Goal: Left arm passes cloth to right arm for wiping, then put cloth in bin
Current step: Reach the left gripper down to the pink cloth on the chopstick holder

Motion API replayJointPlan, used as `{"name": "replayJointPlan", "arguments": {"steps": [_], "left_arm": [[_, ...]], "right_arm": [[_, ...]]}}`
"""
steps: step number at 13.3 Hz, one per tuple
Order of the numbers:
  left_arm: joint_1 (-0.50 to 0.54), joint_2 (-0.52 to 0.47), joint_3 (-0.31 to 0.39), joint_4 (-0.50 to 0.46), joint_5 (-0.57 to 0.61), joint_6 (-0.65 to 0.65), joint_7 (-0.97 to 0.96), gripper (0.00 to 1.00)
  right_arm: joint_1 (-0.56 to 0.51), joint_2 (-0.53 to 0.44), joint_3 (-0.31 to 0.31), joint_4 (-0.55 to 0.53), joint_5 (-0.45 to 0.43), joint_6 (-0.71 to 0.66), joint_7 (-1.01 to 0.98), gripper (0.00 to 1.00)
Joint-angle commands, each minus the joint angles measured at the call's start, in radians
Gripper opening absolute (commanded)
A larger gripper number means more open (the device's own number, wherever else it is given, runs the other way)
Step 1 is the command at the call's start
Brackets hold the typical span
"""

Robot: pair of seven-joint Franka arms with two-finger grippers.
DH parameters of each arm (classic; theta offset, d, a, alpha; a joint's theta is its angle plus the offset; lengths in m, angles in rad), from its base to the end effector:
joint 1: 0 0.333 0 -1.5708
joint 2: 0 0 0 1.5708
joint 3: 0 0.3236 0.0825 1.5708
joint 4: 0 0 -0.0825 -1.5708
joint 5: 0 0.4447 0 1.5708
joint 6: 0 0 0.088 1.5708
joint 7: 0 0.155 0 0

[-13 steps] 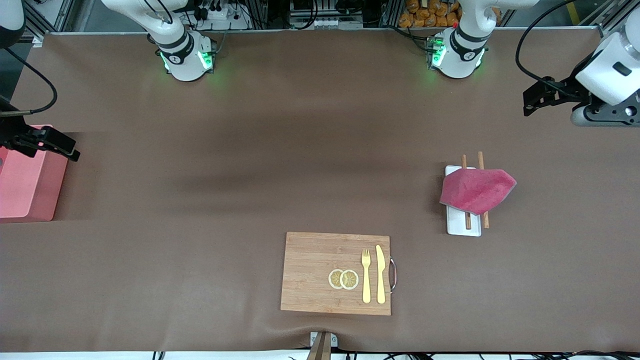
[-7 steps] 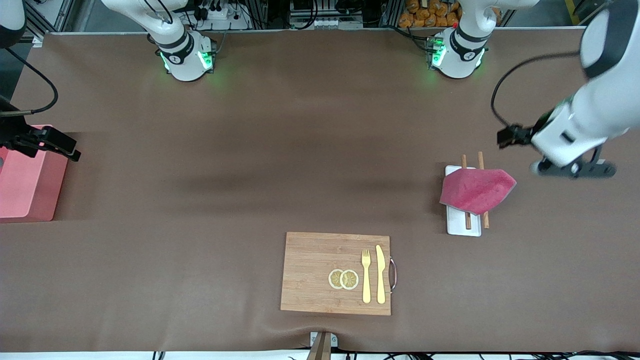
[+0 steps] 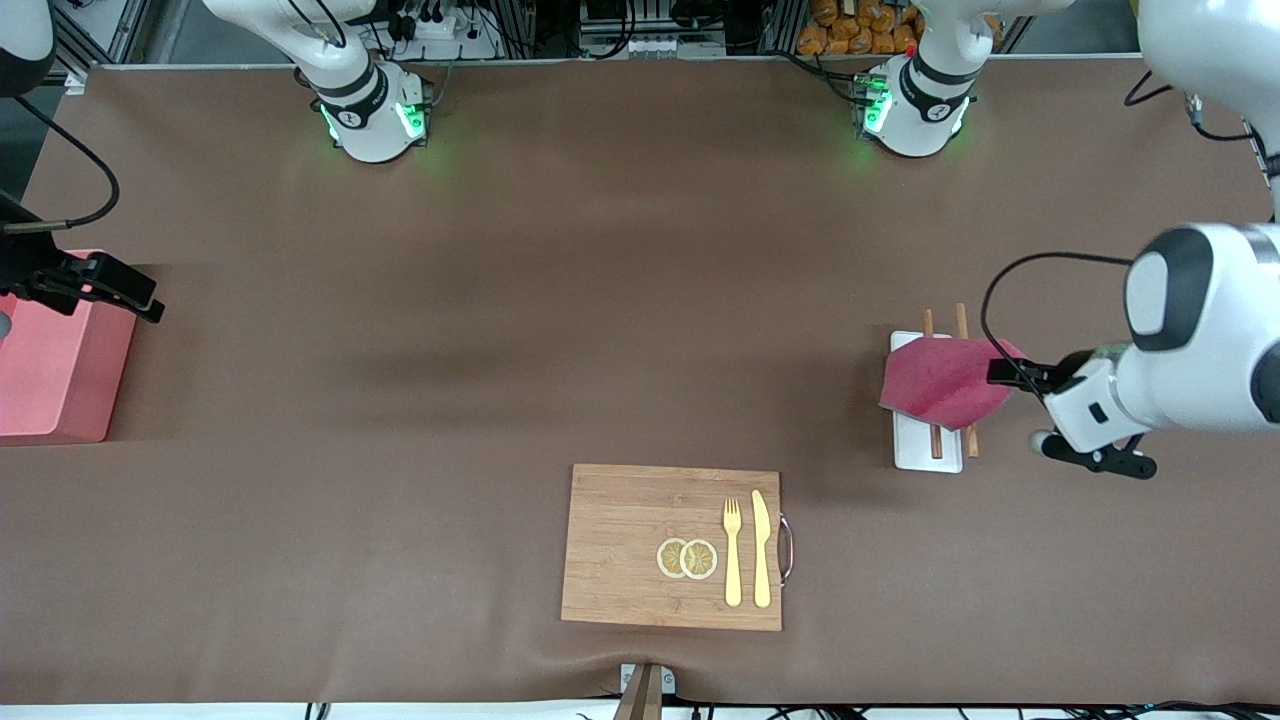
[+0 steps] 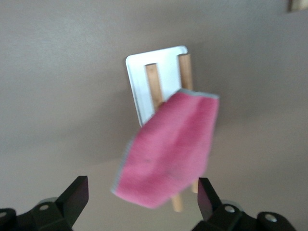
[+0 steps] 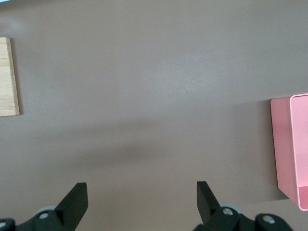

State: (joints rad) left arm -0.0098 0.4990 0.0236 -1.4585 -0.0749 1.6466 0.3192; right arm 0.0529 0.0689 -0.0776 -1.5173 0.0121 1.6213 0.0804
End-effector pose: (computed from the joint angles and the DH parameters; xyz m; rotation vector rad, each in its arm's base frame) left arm 0.7069 -0.0031 0.3122 2.9654 -0.4317 -0.4474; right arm 0.6437 -0.0127 0.5741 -3.1290 0.1648 -0.0550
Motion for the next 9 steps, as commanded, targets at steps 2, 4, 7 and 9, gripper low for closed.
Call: {"name": "replayJointPlan", "arguments": {"steps": [2,4,7,9], "left_arm": [[0.131,0.085,-0.002,0.04,-0.217,0.002,0.11,1.0],[0.178,0.105,-0.002,0.027,-0.343,-0.007,0.103,1.0],[0.194,0.122,-0.002,0.006,-0.385,-0.008,0.103,1.0],[0.192,0.13,-0.004,-0.026,-0.43,-0.025,0.098,1.0]], "right_arm": [[0.015,-0.017,-0.007,-0.015,-0.021,-0.001,0.021,1.0],[0.015,-0.017,-0.005,-0.014,-0.021,0.0,0.022,1.0],[0.015,-0.015,-0.007,-0.015,-0.021,0.0,0.022,1.0],[0.015,-0.015,-0.007,-0.017,-0.021,-0.001,0.022,1.0]]}}
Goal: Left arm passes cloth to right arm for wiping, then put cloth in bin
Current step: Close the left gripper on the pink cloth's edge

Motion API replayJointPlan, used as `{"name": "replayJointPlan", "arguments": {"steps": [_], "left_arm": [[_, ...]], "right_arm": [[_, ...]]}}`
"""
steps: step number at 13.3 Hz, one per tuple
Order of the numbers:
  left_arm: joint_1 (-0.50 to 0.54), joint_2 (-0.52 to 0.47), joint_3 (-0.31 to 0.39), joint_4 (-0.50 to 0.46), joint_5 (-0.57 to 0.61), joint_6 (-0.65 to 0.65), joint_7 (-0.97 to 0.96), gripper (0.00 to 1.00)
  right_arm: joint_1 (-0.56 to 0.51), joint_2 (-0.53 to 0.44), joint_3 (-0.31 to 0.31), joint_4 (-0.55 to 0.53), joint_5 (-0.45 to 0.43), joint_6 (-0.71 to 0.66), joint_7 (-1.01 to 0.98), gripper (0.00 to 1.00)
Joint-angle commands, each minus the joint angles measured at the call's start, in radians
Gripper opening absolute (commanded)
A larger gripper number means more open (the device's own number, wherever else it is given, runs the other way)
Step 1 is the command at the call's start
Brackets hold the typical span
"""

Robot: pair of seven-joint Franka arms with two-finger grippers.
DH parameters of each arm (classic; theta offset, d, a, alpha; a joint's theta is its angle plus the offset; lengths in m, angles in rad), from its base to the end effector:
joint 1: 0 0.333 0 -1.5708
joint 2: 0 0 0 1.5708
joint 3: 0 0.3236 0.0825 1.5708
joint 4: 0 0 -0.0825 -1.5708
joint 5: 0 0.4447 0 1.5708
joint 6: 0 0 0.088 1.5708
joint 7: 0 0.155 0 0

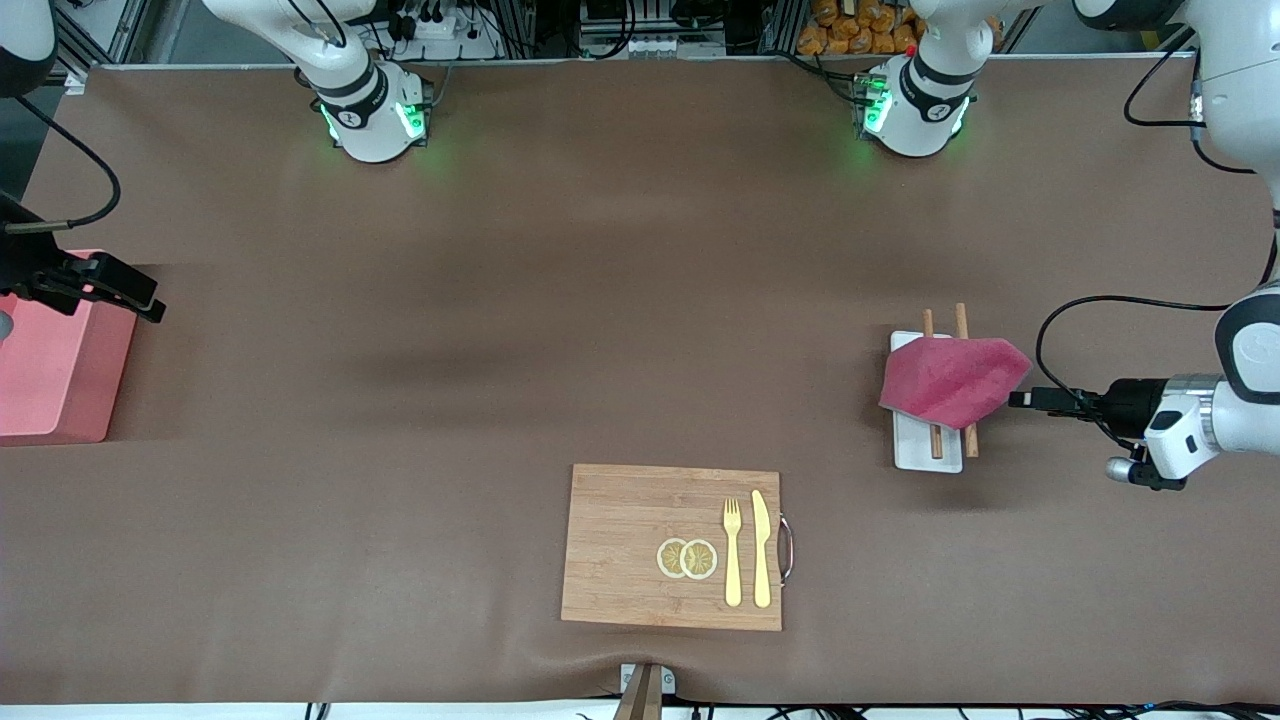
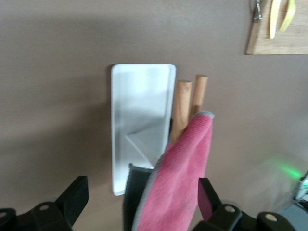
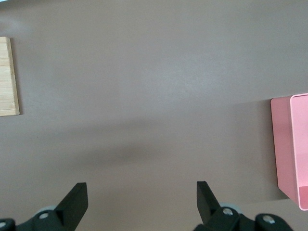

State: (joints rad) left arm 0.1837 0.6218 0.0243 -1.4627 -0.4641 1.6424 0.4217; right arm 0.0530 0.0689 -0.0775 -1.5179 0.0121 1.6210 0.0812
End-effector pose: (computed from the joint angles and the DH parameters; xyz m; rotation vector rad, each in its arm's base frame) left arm 0.7030 0.0786 0.2364 2.5696 -0.0975 -0.3691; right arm 0.6436 -0.0125 0.5738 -3.1290 0.1657 -0.0536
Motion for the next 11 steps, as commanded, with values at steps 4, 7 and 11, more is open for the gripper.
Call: {"name": "replayJointPlan", "arguments": {"steps": [4,7,11], "left_arm": [[-0.007,0.007,-0.004,-0.034,-0.047,-0.107,0.005,1.0],[-0.012,0.006,-0.004,-0.034,-0.027,-0.105,0.008,0.03],[-0.009,0.006,-0.003,-0.033,-0.025,-0.105,0.009,0.0]], "right_arm": [[0.016,-0.012,-0.007,-0.021,-0.021,-0.001,0.022,1.0],[0.016,-0.011,-0.005,-0.025,-0.02,-0.001,0.022,1.0],[0.016,-0.011,-0.005,-0.03,-0.021,0.0,0.022,1.0]]}}
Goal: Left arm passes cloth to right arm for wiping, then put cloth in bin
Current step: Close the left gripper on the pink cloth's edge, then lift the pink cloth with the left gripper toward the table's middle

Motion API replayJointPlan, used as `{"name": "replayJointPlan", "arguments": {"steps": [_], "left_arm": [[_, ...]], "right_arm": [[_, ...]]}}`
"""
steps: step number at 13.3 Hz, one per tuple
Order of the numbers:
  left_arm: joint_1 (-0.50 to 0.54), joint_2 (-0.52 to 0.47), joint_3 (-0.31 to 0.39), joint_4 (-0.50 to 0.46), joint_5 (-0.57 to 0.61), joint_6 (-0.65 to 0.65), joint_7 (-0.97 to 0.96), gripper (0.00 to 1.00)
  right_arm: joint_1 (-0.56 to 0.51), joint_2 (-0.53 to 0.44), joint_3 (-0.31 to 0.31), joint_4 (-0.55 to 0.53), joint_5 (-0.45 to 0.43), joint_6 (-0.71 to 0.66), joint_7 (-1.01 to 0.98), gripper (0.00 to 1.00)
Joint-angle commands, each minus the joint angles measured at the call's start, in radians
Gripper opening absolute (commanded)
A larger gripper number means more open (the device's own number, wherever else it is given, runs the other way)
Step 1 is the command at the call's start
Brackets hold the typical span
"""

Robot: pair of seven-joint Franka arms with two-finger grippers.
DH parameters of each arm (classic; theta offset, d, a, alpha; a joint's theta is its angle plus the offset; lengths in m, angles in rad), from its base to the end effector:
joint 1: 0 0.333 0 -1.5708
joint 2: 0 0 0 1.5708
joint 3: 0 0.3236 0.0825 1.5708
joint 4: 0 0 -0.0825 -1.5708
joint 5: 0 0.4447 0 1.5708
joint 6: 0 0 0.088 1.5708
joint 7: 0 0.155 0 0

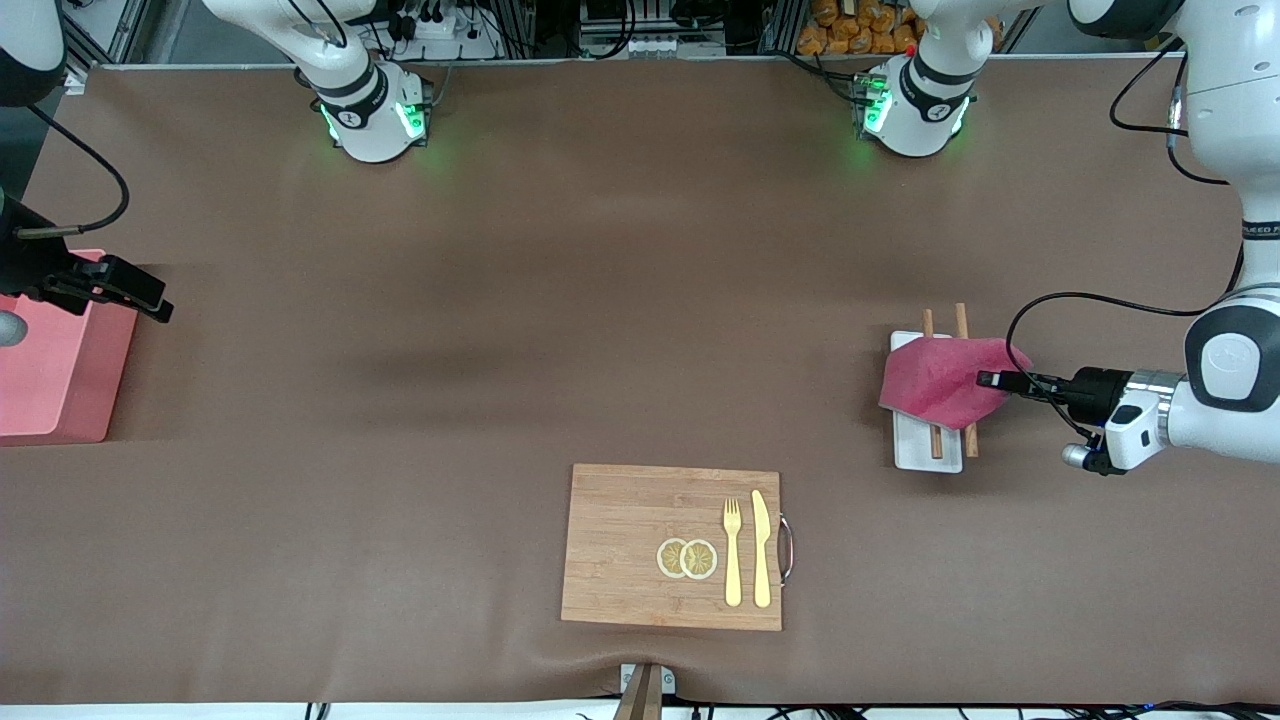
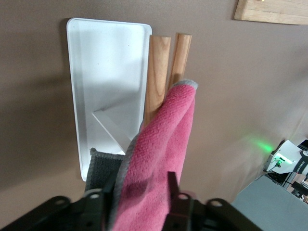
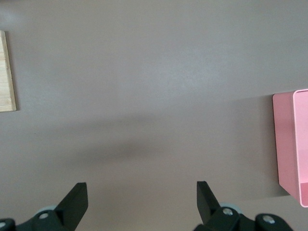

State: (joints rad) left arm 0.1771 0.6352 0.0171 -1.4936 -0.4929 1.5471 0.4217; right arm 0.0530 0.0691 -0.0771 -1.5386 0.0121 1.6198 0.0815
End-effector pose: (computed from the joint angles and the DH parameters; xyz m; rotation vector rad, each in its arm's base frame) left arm 0.6792 0.0567 0.2164 2.4686 -0.1107 -0.5175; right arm 0.6418 -0.0123 0.5624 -3.1300 0.1659 -0.0190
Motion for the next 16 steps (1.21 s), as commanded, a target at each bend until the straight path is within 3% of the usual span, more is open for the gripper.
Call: {"name": "replayJointPlan", "arguments": {"steps": [1,3,9,11,13,15,16], "left_arm": [[-0.002,-0.011,0.004,0.002,0.005,-0.01,0.009,0.0],[-0.004,-0.031,0.001,0.012,0.042,-0.007,0.014,0.0],[-0.04,-0.244,-0.012,0.007,0.046,-0.082,-0.09,0.0],[-0.053,-0.273,-0.083,0.012,0.045,-0.085,-0.18,0.0],[-0.059,-0.29,-0.204,0.027,0.048,-0.082,-0.361,0.0],[-0.123,-0.289,-0.293,0.041,0.083,-0.068,-0.566,0.0],[-0.175,-0.279,-0.305,0.058,0.089,-0.043,-0.655,0.0]], "right_arm": [[0.016,-0.011,-0.006,-0.009,-0.02,0.002,0.02,1.0],[0.016,-0.011,-0.007,-0.008,-0.021,0.0,0.021,1.0],[0.008,-0.008,-0.007,-0.005,-0.02,-0.003,0.012,1.0],[0.002,-0.006,-0.009,-0.005,-0.015,-0.011,0.015,1.0],[0.002,-0.006,-0.01,-0.002,-0.008,-0.037,0.029,1.0],[0.002,-0.005,-0.01,0.002,-0.001,-0.055,0.094,1.0],[0.002,-0.003,-0.01,0.002,0.018,-0.067,0.156,1.0]]}}
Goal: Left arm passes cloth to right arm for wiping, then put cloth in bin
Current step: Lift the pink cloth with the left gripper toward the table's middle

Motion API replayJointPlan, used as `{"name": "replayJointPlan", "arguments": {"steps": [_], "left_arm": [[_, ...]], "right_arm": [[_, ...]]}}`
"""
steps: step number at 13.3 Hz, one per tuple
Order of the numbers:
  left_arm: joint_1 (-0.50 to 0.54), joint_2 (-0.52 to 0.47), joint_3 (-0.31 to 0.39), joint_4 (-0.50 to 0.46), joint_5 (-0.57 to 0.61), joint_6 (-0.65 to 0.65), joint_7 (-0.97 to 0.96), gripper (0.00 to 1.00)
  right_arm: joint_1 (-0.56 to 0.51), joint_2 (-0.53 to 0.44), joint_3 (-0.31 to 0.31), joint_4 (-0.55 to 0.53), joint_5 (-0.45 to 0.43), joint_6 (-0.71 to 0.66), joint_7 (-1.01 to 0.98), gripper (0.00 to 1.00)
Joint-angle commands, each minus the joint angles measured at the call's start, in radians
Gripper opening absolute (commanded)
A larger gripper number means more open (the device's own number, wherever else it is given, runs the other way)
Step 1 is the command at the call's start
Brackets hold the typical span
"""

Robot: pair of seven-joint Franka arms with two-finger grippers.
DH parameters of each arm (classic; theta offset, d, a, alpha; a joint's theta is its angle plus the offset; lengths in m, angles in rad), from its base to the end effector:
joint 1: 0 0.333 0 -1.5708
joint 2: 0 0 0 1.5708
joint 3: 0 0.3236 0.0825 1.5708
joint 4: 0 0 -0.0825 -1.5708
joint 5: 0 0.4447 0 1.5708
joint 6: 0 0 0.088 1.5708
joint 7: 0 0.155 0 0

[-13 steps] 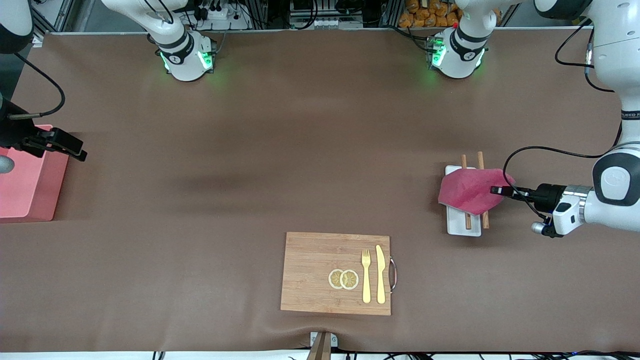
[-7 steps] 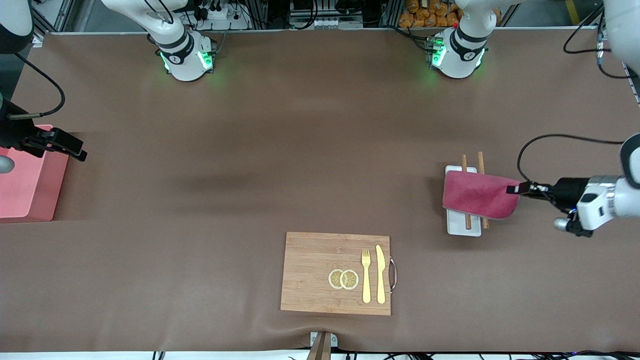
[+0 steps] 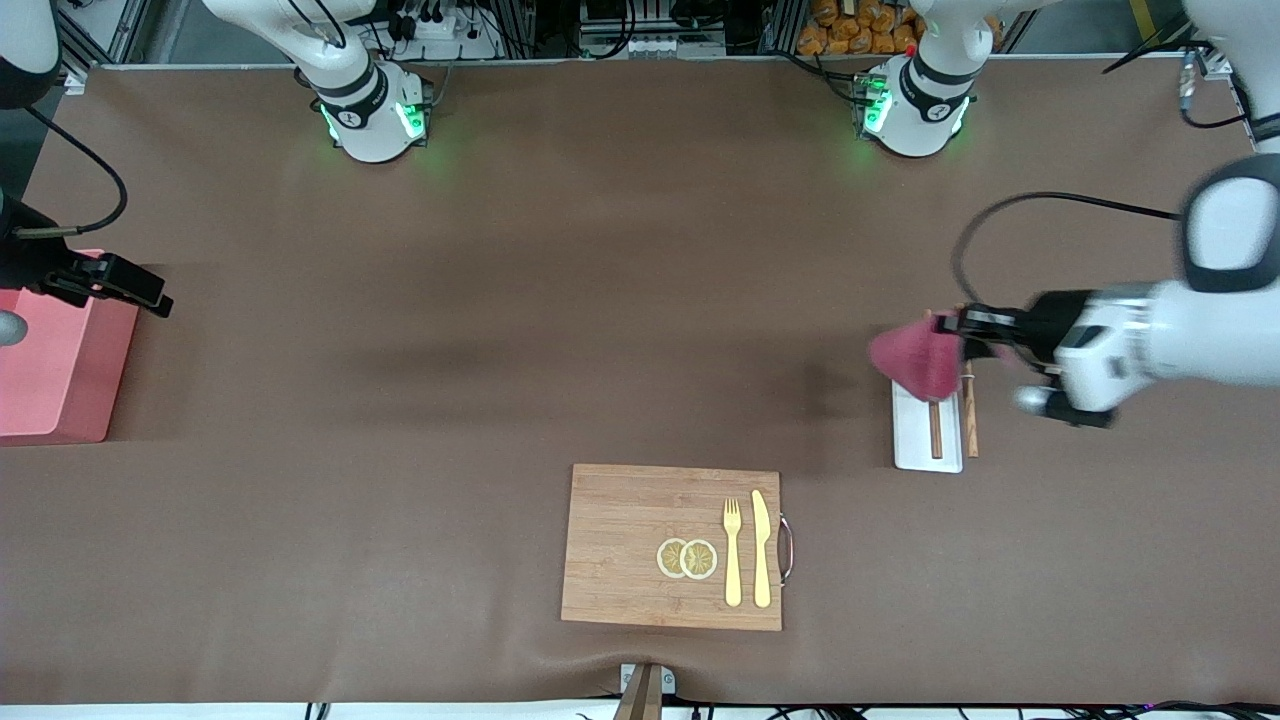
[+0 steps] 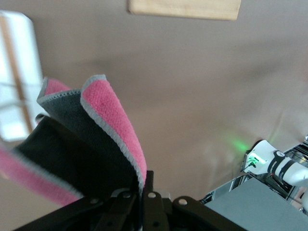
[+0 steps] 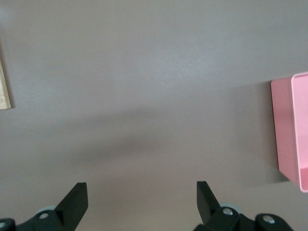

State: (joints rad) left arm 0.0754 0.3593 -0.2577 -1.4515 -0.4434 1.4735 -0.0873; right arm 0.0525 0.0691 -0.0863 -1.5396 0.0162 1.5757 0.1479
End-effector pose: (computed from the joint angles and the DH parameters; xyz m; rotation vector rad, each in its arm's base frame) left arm 0.6576 -0.1724 0.4345 2.6034 -0.0830 -0.5225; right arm 0.6347 -0.0175 0.5581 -3.1198 0.2846 0.0521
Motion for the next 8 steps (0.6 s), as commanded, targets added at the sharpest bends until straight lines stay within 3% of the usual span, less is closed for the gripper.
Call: {"name": "replayJointPlan", "arguments": {"steps": [1,5,8], "left_arm": [[-0.15,0.003,-0.031,0.017,0.046,0.065,-0.231,0.0],[-0.481,0.078,-0.031,0.019,0.132,0.285,-0.627,0.0],[-0.588,0.076,-0.035,0.045,0.115,0.387,-0.761,0.0]], "right_arm": [[0.003,-0.005,-0.001,0.004,0.046,-0.04,0.14,1.0],[0.018,0.011,0.0,0.001,0.172,-0.143,0.442,1.0],[0.044,0.043,0.002,-0.001,0.266,-0.195,0.716,1.0]]}}
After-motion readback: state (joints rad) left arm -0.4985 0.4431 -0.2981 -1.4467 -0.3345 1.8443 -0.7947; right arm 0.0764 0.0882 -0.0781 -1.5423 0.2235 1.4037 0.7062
